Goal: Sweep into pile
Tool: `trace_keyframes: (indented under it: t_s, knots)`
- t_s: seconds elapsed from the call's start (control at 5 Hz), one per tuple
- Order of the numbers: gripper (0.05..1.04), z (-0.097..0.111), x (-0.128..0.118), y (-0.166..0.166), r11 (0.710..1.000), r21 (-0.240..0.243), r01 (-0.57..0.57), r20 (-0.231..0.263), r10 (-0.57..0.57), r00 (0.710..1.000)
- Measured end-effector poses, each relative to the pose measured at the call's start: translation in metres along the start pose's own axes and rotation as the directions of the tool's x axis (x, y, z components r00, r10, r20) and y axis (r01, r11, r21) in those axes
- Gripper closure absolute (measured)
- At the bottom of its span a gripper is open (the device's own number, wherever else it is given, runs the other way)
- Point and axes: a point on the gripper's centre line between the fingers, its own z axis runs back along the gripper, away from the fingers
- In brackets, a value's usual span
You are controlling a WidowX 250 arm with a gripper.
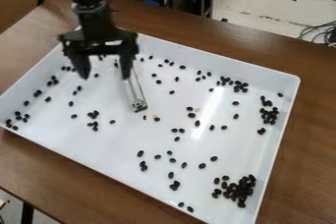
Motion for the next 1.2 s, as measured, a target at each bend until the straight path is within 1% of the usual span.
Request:
trace_keyframes:
  t_s: [0.2, 0.4, 0.6, 0.8, 1.0, 1.2]
  knots:
    - [0.085, -0.015, 0.007, -0.019, 0.995, -0.044, -0.095, 0.012, 0.095, 0.995]
    - [0.085, -0.029, 0.016, -0.029, 0.98, -0.041, -0.194, 0.027, 0.195, 0.98]
    - [0.085, -0.041, 0.016, -0.027, 0.972, 0.019, -0.232, 0.025, 0.232, 0.972]
    - [0.143, -0.044, 0.017, -0.026, 0.969, 0.015, -0.246, 0.024, 0.245, 0.969]
    - [0.433, -0.048, 0.015, -0.023, 0.962, -0.006, -0.272, 0.015, 0.272, 0.962]
    - [0.709, -0.049, 0.015, -0.024, 0.962, -0.026, -0.273, 0.01, 0.273, 0.962]
